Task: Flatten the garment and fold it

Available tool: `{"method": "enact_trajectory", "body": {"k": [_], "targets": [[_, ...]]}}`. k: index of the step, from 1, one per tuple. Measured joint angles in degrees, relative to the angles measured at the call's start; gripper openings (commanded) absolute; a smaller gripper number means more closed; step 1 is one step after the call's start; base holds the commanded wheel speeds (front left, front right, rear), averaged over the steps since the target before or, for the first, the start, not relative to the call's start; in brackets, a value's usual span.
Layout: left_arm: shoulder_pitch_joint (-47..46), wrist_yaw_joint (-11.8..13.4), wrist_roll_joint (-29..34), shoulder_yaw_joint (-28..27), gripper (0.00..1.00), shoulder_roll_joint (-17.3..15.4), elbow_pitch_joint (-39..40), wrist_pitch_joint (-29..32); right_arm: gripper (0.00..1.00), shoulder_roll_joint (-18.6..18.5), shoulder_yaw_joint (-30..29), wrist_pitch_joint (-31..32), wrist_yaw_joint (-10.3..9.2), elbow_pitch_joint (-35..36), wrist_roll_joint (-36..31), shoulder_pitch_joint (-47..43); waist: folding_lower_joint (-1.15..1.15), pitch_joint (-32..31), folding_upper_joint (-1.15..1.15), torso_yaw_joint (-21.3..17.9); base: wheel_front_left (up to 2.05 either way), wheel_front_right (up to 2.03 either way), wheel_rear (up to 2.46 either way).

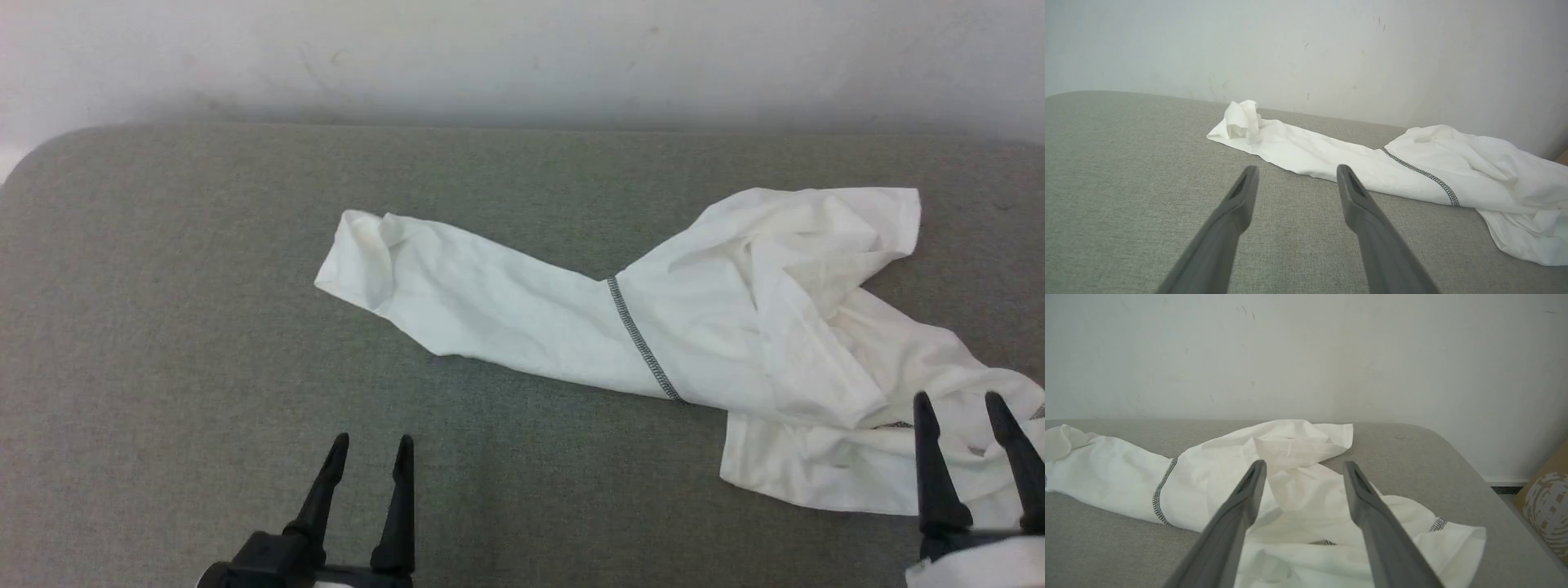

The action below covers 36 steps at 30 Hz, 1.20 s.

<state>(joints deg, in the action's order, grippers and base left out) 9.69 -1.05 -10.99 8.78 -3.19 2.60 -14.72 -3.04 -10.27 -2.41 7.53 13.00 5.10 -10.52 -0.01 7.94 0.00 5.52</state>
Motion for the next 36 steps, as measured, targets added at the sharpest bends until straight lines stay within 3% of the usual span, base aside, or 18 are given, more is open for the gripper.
{"method": "enact_trajectory", "body": {"k": [10,17,21,27,32,36], "targets": [[2.4,-1.2,0.8,-1.3,1.00,0.0,1.9,0.0,1.00,0.0,-0.4,-5.3,0.00,-2.6,5.4,-4.4,0.01,-1.7,0.00,-5.1,0.00,0.00,0.00],[-9.0,-3.8,2.8,1.9,1.00,-2.7,2.8,3.8,1.00,0.0,0.0,-6.2,0.00,-3.4,6.6,-2.7,0.01,-0.7,0.00,-6.4,0.00,0.00,0.00],[-17.8,-5.5,4.6,7.4,1.00,-5.9,-0.3,15.0,1.00,0.0,0.4,-6.4,0.00,-3.9,7.1,-2.0,0.02,1.0,0.00,-7.0,0.00,0.00,0.00],[-28.9,-6.0,4.5,18.6,1.00,-11.9,-6.3,30.0,1.00,0.0,0.8,-6.4,0.00,-3.7,7.2,-0.4,0.02,4.3,0.00,-8.0,0.00,0.00,0.00],[-35.4,-6.1,2.0,28.7,1.00,-17.7,-10.7,36.1,1.00,0.0,1.5,-6.2,0.00,-2.9,7.6,0.5,0.02,7.2,0.00,-8.7,0.00,0.00,0.00],[-38.5,-6.1,-1.0,32.0,1.00,-19.3,-14.0,35.6,1.00,0.0,1.7,-5.7,0.00,-2.3,7.6,1.4,0.02,9.3,0.00,-9.4,0.00,0.00,0.00]]}}
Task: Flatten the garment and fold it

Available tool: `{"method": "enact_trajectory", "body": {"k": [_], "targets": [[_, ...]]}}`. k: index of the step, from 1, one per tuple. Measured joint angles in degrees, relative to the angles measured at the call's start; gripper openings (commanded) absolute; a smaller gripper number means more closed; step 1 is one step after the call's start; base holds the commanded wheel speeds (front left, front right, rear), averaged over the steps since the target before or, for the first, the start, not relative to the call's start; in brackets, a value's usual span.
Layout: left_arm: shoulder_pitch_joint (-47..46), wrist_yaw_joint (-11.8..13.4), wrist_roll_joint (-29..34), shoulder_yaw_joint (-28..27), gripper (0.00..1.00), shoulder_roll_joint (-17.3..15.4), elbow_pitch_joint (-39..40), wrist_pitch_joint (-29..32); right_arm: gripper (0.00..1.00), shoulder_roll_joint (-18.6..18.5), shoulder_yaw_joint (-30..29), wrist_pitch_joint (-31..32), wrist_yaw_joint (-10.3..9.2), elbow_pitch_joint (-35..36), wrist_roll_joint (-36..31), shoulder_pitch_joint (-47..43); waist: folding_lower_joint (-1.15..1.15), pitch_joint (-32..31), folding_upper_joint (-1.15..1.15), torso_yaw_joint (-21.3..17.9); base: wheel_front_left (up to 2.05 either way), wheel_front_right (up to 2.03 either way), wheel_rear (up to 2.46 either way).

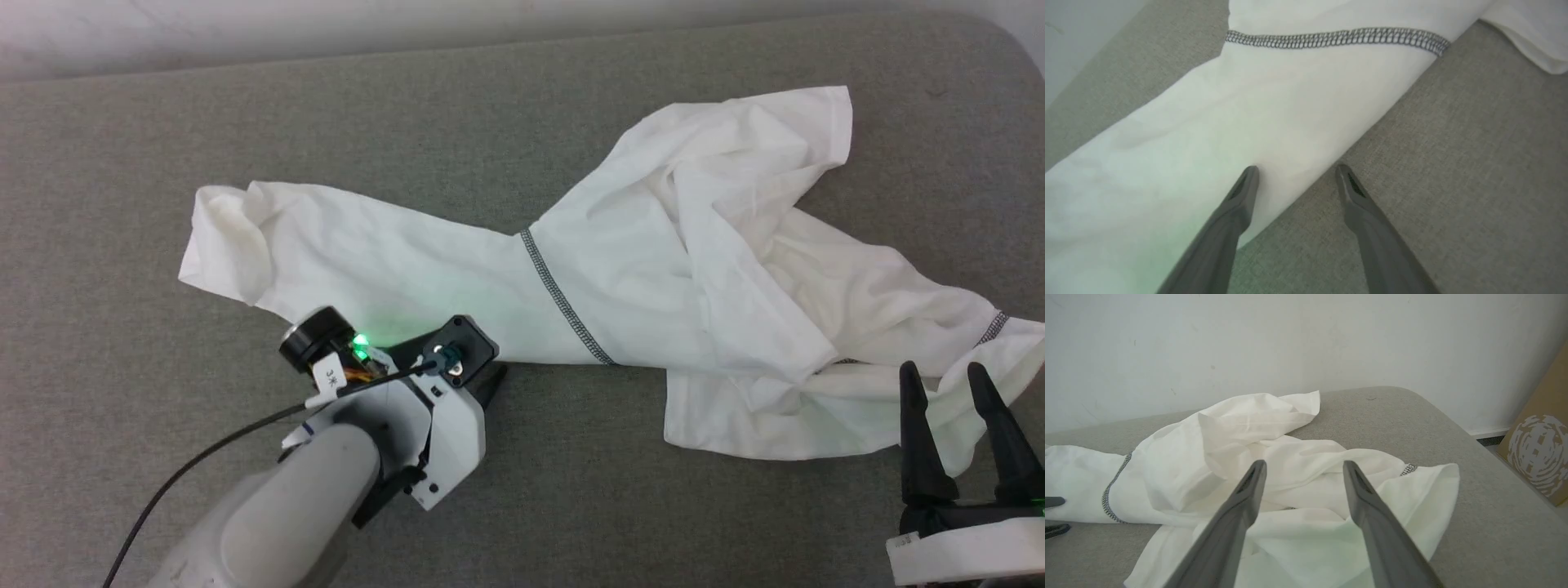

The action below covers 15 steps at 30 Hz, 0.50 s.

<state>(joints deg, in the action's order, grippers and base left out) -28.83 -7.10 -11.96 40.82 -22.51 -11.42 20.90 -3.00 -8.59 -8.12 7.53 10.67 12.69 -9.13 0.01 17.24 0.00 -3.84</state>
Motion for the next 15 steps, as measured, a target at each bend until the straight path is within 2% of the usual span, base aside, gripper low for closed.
{"method": "enact_trajectory", "body": {"k": [5,6,7,12,15], "targets": [[-2.9,0.0,-0.8,1.5,1.00,0.1,-4.5,-5.3,1.00,0.0,0.5,0.8,0.00,0.5,0.0,0.6,-0.01,1.5,0.00,-0.7,0.00,0.00,0.00],[-3.1,0.0,-1.3,1.5,0.13,0.4,-5.3,-6.4,1.00,0.0,0.6,1.0,0.00,0.6,0.0,0.7,-0.01,1.5,0.00,-0.8,0.00,0.00,0.00],[-3.1,0.0,-2.0,1.7,0.00,0.8,-6.0,-7.5,1.00,0.0,0.7,1.1,0.00,0.7,0.0,0.6,-0.01,1.5,0.00,-0.8,0.00,0.00,0.00],[-2.8,0.0,-6.9,1.5,0.00,2.4,-7.4,-11.8,1.00,0.0,0.5,1.9,0.00,1.1,0.0,0.6,0.00,0.6,0.00,0.2,0.00,0.00,0.00],[-1.0,0.0,-12.7,-1.0,0.00,3.1,-5.4,-13.4,1.00,0.0,0.5,2.1,0.00,1.1,0.0,0.5,-0.01,-0.7,0.00,1.1,0.00,0.00,0.00]]}}
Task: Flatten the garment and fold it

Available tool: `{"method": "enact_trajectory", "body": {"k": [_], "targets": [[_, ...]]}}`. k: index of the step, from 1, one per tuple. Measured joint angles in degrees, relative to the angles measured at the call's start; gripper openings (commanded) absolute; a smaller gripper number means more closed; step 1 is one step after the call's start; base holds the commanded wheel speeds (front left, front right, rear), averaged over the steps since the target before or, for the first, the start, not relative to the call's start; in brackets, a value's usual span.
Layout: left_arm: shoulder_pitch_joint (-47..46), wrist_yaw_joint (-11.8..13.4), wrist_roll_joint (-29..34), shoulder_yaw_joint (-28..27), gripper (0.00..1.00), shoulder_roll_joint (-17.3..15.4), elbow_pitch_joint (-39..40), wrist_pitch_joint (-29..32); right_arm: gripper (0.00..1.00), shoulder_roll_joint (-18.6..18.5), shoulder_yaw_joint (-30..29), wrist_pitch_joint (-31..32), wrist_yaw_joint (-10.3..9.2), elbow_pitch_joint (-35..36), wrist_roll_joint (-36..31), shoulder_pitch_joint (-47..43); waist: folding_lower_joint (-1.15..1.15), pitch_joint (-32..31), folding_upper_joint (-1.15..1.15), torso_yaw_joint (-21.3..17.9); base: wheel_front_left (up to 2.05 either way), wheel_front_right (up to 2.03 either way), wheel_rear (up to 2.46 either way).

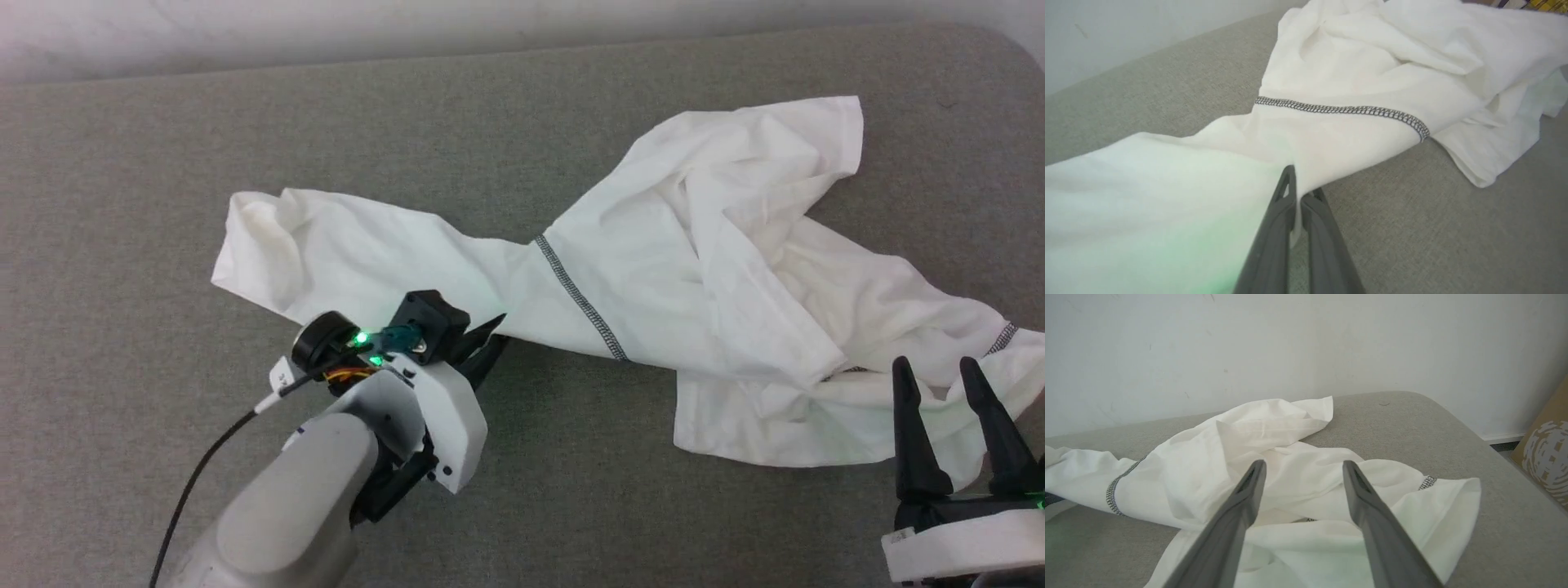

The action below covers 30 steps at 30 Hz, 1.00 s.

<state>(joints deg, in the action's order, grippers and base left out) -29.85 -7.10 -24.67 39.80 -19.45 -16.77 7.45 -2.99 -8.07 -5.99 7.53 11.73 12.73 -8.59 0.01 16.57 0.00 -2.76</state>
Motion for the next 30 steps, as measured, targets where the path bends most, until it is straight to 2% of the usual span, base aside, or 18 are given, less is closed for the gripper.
{"method": "enact_trajectory", "body": {"k": [3,5,7,11,14,16,17,18,19,20,24,27,30], "targets": [[2.1,0.0,-5.9,-3.7,0.00,-0.7,5.5,0.2,1.00,0.0,0.3,0.2,0.00,-0.2,0.9,-0.2,0.00,-1.7,0.00,0.9,0.00,0.00,0.00],[3.5,0.7,-8.3,-6.7,0.00,-3.0,10.6,0.9,1.00,0.0,0.4,0.2,0.00,-0.6,1.5,-0.4,-0.01,-2.9,0.00,1.6,0.00,0.00,0.00],[5.2,3.4,-8.6,-10.1,0.00,-7.0,16.0,2.0,1.00,0.0,0.5,0.1,0.00,-1.1,1.9,-0.9,-0.01,-4.0,0.00,2.2,0.00,0.00,0.00],[12.9,10.7,-11.5,-18.7,0.00,-13.7,27.0,2.9,1.00,0.0,0.9,-0.8,0.00,-2.2,2.9,-1.2,-0.02,-5.7,0.00,3.4,0.00,0.00,0.00],[21.2,14.9,-14.6,-24.5,0.00,-15.8,31.3,1.6,1.00,0.0,0.8,-1.5,0.00,-3.3,3.5,-1.2,-0.02,-5.7,0.00,4.0,0.00,0.00,0.00],[27.0,16.7,-14.7,-26.0,0.00,-16.9,31.1,0.6,1.00,0.0,0.8,-1.8,0.00,-3.8,3.5,-1.3,-0.02,-5.2,0.00,4.1,0.00,0.00,0.00],[29.5,17.4,-15.0,-26.5,0.11,-16.6,30.6,-0.4,1.00,0.0,0.9,-1.9,0.00,-4.0,3.5,-1.2,-0.01,-4.9,0.00,4.1,0.00,0.00,0.00],[31.5,17.8,-15.2,-26.6,0.44,-16.2,29.9,-1.4,1.00,0.0,0.9,-2.1,0.00,-4.2,3.5,-1.2,-0.01,-4.6,0.00,4.0,0.00,0.00,0.00],[33.0,18.0,-15.2,-26.6,0.91,-15.5,29.0,-2.5,1.00,0.0,0.9,-2.1,0.00,-4.3,3.5,-1.2,-0.01,-4.3,0.00,4.0,0.00,0.00,0.00],[33.9,18.2,-15.4,-26.7,1.00,-14.4,27.6,-4.0,1.00,0.0,1.0,-2.1,0.00,-4.4,3.5,-1.2,-0.01,-4.1,0.00,4.0,0.00,0.00,0.00],[34.6,18.3,-15.3,-26.1,1.00,-11.0,21.6,-8.7,1.00,0.0,1.3,-1.7,0.00,-4.7,3.4,-0.8,0.00,-3.6,0.00,3.9,0.00,0.00,0.00],[34.6,18.2,-15.4,-25.9,1.00,-8.8,20.6,-11.4,1.00,0.0,1.1,-1.5,0.00,-4.8,3.1,-0.6,0.00,-4.0,0.00,4.1,0.00,0.00,0.00],[34.6,18.5,-14.1,-25.4,1.00,-9.0,22.7,-12.1,1.00,0.0,0.8,-1.1,0.00,-4.8,2.9,-0.6,0.00,-4.6,0.00,4.4,0.00,0.00,0.00]]}}
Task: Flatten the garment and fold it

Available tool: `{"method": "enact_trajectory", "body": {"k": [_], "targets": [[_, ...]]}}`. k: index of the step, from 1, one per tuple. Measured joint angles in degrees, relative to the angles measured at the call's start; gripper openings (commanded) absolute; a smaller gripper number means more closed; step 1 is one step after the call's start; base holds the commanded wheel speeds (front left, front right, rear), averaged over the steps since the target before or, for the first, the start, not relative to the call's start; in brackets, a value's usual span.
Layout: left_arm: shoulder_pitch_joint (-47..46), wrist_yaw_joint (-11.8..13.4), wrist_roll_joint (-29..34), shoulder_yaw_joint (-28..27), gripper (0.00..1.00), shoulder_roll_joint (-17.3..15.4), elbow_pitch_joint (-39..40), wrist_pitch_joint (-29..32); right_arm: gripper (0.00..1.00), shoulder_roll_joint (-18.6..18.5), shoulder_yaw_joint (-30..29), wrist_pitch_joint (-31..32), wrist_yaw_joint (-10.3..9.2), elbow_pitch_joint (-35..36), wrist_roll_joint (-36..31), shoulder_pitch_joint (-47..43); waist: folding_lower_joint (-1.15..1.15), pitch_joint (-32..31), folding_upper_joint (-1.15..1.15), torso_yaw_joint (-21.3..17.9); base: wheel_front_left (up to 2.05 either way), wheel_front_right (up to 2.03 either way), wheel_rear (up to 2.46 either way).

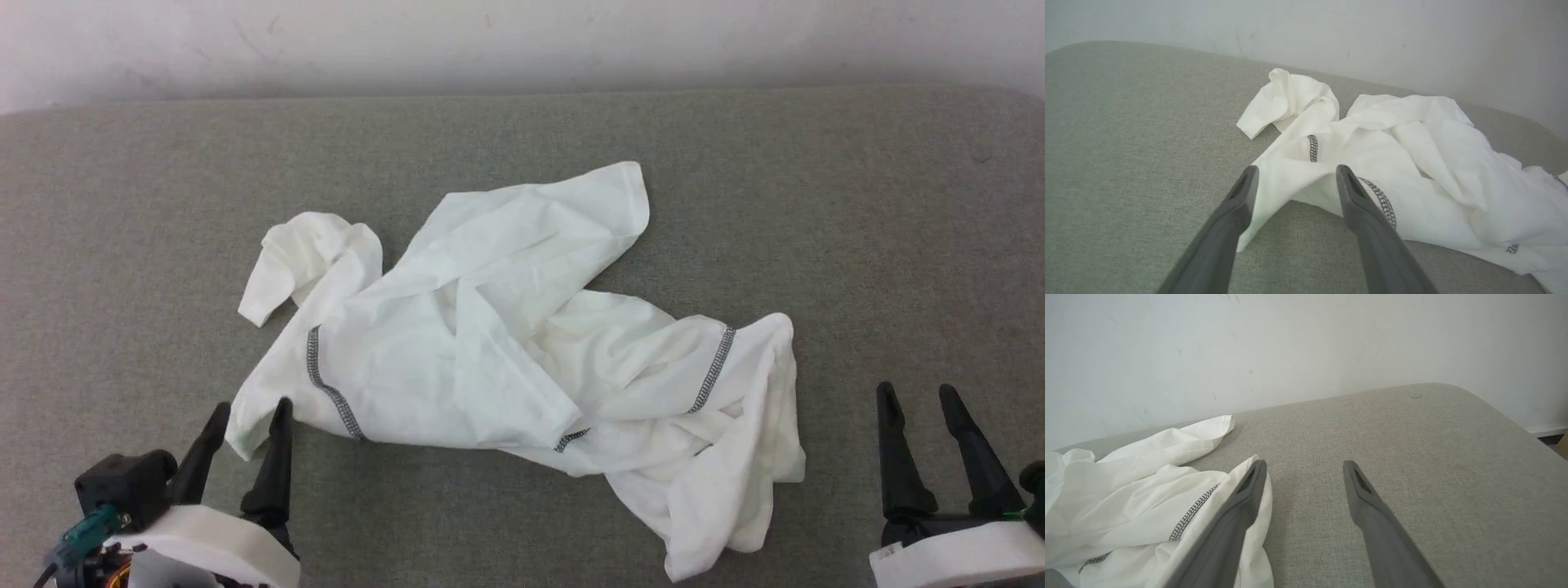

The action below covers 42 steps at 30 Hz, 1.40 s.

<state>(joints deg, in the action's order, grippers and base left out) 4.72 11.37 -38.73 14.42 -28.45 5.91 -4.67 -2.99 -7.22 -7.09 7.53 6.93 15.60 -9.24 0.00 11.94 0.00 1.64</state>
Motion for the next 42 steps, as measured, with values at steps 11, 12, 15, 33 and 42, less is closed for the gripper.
{"method": "enact_trajectory", "body": {"k": [11,12,15,33,42], "targets": [[-6.0,0.2,9.9,9.6,1.00,-5.2,17.5,11.5,1.00,0.0,0.7,0.7,0.00,0.2,0.0,-0.1,0.00,-0.7,0.00,1.8,0.00,0.00,0.00],[-7.9,-0.8,11.9,11.8,1.00,-5.6,17.1,13.4,1.00,0.0,0.9,1.0,0.00,0.3,0.0,-0.1,0.00,-0.5,0.00,1.8,0.00,0.00,0.00],[-13.9,-4.6,18.0,18.4,1.00,-6.1,13.7,18.9,1.00,0.0,1.4,1.1,0.00,0.4,0.0,0.1,0.00,0.2,0.00,1.5,0.00,0.00,0.00],[-26.3,-14.3,20.6,28.7,0.00,0.7,-3.9,24.0,1.00,0.0,1.0,1.6,0.00,1.0,-0.5,1.1,0.01,3.9,0.00,-2.6,0.00,0.00,0.00],[-26.9,-14.6,20.0,27.9,0.00,2.0,-2.8,17.3,1.00,0.0,0.8,1.9,0.00,1.0,-0.5,1.0,0.00,1.1,0.00,-1.8,0.00,0.00,0.00]]}}
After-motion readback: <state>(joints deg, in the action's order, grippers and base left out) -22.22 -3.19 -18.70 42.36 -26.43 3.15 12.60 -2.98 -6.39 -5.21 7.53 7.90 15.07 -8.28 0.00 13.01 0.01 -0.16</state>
